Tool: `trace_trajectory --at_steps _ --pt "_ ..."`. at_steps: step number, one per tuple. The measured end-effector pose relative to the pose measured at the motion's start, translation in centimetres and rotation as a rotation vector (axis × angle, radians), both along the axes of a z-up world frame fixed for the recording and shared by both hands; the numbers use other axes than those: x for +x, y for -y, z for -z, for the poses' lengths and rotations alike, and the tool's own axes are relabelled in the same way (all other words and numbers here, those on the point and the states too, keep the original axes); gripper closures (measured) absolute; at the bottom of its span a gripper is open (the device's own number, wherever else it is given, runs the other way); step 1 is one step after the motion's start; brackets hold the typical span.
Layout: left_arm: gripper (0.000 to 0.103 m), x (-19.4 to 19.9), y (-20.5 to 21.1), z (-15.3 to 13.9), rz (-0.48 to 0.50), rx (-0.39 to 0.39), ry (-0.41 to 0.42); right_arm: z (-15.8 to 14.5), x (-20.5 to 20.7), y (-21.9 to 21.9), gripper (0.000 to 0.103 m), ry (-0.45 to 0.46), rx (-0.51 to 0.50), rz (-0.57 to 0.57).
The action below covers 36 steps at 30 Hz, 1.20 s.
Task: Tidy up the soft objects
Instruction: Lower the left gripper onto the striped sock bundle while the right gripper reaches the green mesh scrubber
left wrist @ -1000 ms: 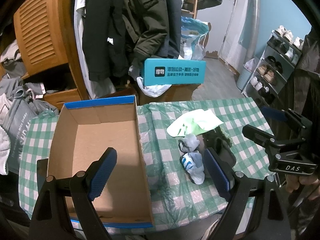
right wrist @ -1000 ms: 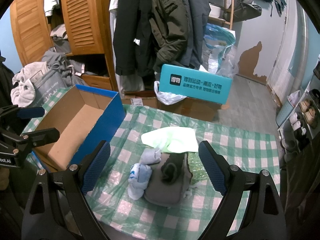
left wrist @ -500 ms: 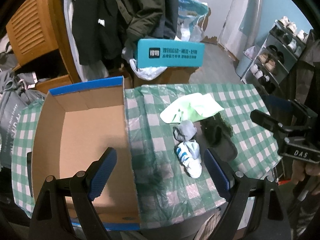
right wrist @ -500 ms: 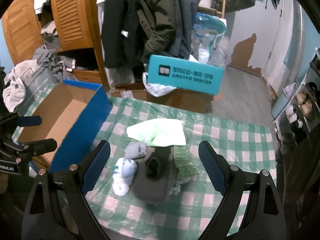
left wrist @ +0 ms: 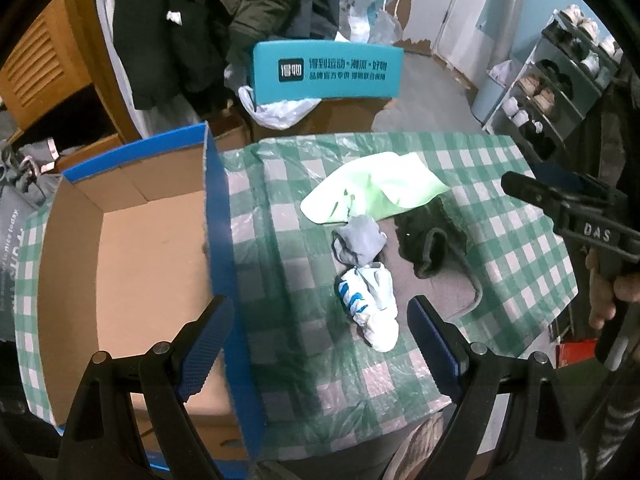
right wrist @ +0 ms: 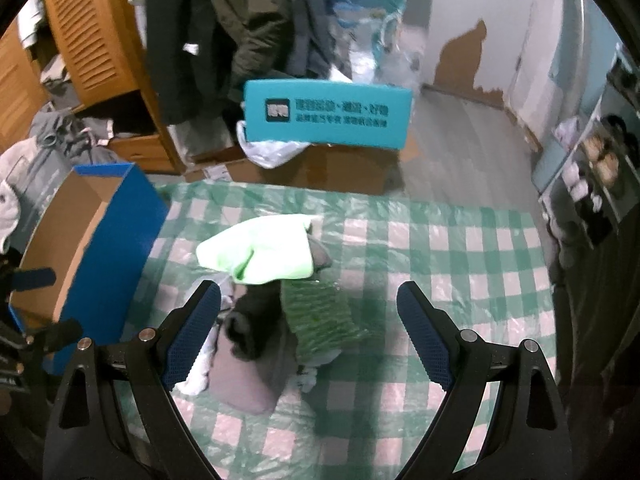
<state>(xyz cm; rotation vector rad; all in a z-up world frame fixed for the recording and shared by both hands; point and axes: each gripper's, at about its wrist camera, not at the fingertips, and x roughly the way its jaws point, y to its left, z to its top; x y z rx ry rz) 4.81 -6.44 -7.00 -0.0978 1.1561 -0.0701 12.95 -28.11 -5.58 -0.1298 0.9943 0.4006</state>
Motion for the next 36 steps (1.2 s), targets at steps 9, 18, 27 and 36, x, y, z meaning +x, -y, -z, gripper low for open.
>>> trace_trajectory --at_steps 9,18,27,36 --pt "0.013 1.8 1.0 2.5 0.0 -0.003 -0.062 3.4 2.2 1.3 0.015 -0.095 0.002 0.023" --pt "0.013 4.0 2.2 5.3 -0.002 0.002 -0.121 5.8 2.2 0.6 0.015 -0.153 -0.013 -0.029" --pt "0.013 4.8 3.3 7.7 0.002 -0.014 -0.173 8.1 2.4 -0.2 0.015 -0.176 -0.047 -0.058" --pt "0.013 5.1 3.9 9.6 0.018 -0.035 -0.221 9.6 3.2 -0.2 0.026 -0.21 -0.043 -0.065"
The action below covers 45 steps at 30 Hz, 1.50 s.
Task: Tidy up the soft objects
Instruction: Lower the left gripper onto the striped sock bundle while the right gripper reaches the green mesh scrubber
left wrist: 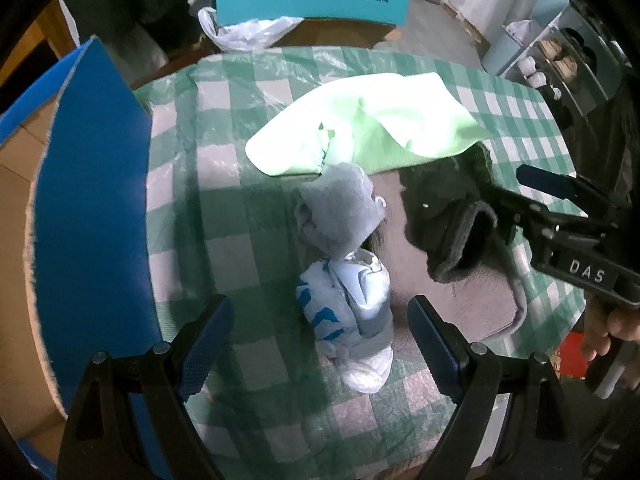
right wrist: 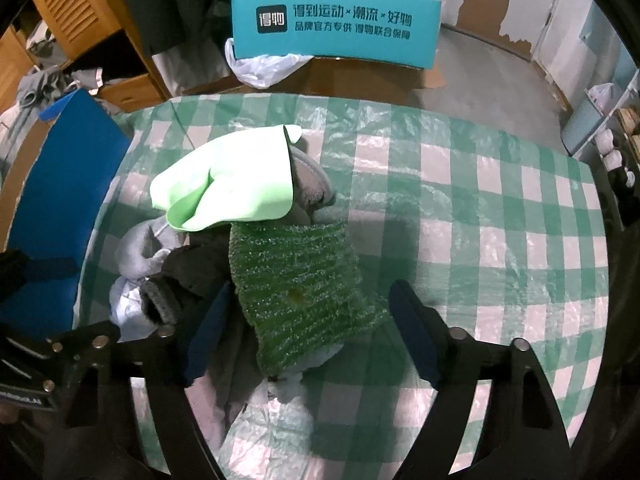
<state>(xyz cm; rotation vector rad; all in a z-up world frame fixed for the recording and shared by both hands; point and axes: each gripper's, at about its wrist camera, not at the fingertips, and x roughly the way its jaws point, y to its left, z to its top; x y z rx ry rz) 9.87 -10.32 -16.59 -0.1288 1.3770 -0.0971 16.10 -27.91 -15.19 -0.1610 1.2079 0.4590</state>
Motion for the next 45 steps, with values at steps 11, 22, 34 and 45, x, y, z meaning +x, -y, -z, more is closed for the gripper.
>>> trace_trajectory --at_steps 11,22,34,45 --pt "0.046 0.2 0.1 1.7 0.018 -0.076 -0.042 0.5 0.1 0.1 0.079 -0.044 0.028 -0.024" --pt "0.061 -0.5 0.3 0.7 0.064 -0.052 0.018 0.0 0.0 2.3 0.092 -0.045 -0.005 0.023" --pt "0.061 -2.4 0.3 0.0 0.113 0.011 0.012 1.2 -2.8 5.6 0.092 -0.092 -0.075 0.067" --pt "0.057 -3.9 0.4 0.3 0.125 0.039 -0.02 2.2 -5.7 7.6 0.091 -0.182 -0.13 0.081"
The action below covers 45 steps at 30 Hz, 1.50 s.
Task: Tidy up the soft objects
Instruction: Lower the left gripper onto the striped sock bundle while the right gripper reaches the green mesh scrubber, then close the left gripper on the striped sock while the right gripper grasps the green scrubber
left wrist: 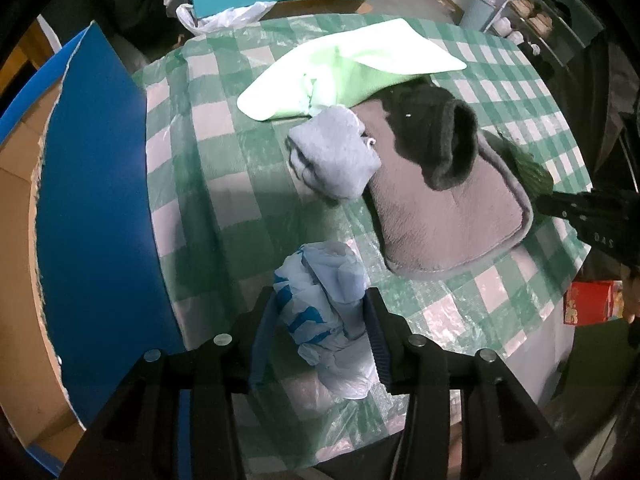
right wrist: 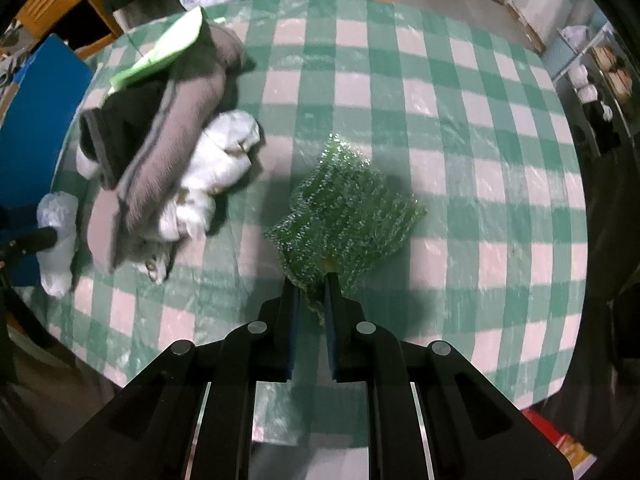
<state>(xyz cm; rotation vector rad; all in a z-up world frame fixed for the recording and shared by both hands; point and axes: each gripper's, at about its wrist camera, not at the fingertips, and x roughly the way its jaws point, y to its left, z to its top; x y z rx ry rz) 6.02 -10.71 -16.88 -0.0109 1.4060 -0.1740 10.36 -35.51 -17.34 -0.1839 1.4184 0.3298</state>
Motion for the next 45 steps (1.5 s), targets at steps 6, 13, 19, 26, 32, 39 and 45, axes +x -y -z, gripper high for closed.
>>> trace_trajectory --at_steps 6,13,19,26,32,39,45 --pt "0.052 0.2 -0.3 0.4 -0.036 -0.019 -0.006 -0.1 0.1 1.0 0.051 -0.027 0.023 0.039" --pt "0.04 0.3 -0.5 0.8 -0.056 -0.005 -0.032 -0.9 1.4 1.3 0.042 0.006 0.063 0.09" --pt "0.034 0.2 -0.2 1.2 -0.041 0.005 -0.04 0.6 3.2 -0.3 0.041 0.015 0.051 0.102" --pt "0.033 0.3 0.3 2.1 -0.035 -0.005 -0.063 2.8 4.8 -1.5 0.041 0.022 -0.021 0.102" --pt "0.034 0.6 1.1 2.4 0.001 0.008 -0.064 4.5 5.3 -2.4 0.042 0.014 -0.065 0.092" --pt "0.061 0.5 2.1 2.6 0.038 0.002 -0.073 4.8 4.8 -2.4 0.047 0.021 -0.056 0.082" --pt "0.065 0.1 2.2 2.6 0.048 -0.012 -0.062 4.2 2.1 -3.4 0.088 0.027 -0.04 0.026"
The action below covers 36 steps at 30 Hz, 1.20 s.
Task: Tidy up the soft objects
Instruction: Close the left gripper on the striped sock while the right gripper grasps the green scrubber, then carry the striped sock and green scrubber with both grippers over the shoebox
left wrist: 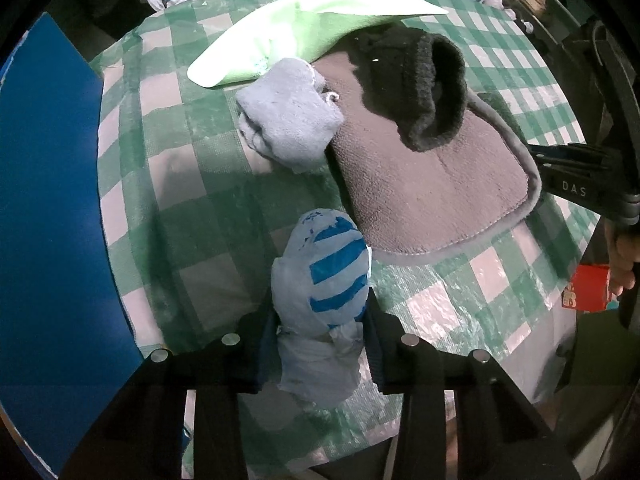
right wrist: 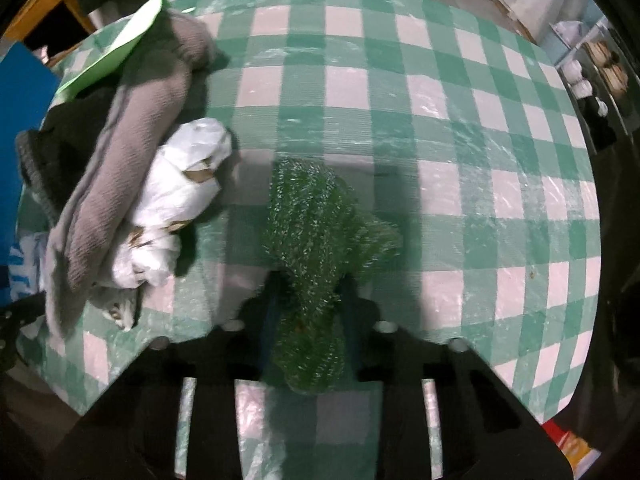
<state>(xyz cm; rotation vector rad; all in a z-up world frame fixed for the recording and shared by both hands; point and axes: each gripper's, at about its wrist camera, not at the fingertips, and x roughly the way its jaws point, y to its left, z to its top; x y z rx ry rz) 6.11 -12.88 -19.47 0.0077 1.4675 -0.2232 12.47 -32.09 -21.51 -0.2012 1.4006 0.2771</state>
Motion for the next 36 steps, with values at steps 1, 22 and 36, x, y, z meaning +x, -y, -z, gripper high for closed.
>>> trace_trajectory --at_steps 1,22,36 --pt "0.065 -0.2 -0.2 -0.1 0.003 0.001 0.002 0.0 -0.1 -0.1 0.09 -0.001 0.001 -0.003" --pt "0.066 -0.2 -2.3 -5.9 -0.046 -0.018 0.144 -8.7 -1.4 1.6 0.092 0.123 0.095 -0.014" --pt "0.066 -1.0 -3.5 -10.8 -0.049 -0.019 0.268 -14.7 -2.8 -2.0 0.092 0.222 0.19 -0.088"
